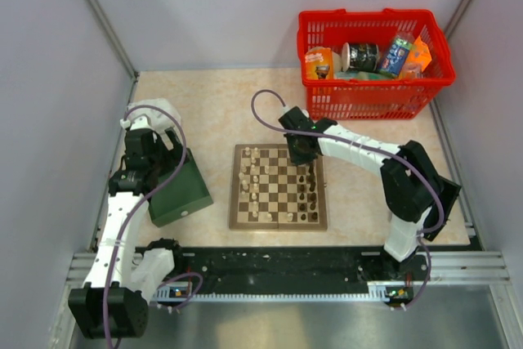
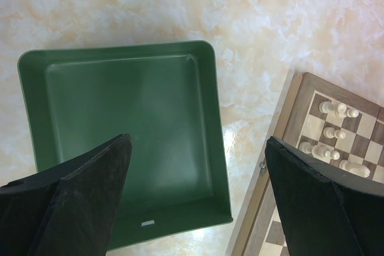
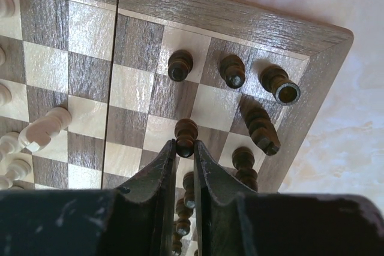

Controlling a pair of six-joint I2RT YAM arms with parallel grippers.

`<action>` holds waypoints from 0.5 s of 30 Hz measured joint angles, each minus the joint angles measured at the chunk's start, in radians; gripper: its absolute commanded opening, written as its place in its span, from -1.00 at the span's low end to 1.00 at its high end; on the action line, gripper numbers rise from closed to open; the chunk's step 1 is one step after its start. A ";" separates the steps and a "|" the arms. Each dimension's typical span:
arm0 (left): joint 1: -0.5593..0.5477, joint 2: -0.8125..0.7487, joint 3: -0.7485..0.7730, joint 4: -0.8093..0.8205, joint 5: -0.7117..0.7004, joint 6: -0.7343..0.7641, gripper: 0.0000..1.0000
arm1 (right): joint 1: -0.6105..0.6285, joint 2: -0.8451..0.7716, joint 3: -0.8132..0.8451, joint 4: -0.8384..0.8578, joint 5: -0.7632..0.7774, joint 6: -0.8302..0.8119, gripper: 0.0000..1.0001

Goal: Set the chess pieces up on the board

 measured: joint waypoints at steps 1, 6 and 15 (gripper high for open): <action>0.000 0.000 0.000 0.000 0.000 0.000 0.97 | 0.000 -0.006 0.000 -0.002 0.002 0.000 -0.72; 0.000 0.000 0.000 0.000 0.000 -0.003 0.97 | 0.000 -0.030 -0.009 -0.006 0.003 0.000 -0.72; 0.000 0.000 0.000 0.001 0.001 -0.004 0.96 | -0.001 -0.033 -0.055 -0.014 0.007 0.001 -0.71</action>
